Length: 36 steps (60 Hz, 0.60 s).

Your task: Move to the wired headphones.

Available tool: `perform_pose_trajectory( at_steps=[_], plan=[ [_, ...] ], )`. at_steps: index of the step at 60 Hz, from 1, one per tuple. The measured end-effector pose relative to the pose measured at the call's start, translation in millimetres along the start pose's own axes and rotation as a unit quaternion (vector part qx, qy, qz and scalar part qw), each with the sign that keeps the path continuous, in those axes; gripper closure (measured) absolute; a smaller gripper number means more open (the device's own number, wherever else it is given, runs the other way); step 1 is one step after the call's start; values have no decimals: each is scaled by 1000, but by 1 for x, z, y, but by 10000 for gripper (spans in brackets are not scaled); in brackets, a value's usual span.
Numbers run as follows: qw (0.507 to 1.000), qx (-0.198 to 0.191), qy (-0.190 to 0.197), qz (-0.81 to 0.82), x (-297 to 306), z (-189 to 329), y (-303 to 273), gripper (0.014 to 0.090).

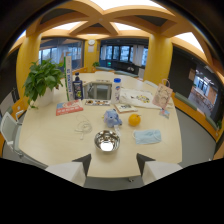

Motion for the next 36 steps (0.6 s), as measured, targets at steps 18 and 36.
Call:
perform_pose_trajectory(
  at_steps=[18, 36],
  plan=[
    [1000, -6, 26, -4, -63, -18, 14, 187],
    [1000, -9, 13, -2, -140, -4, 8, 184]
  ],
)
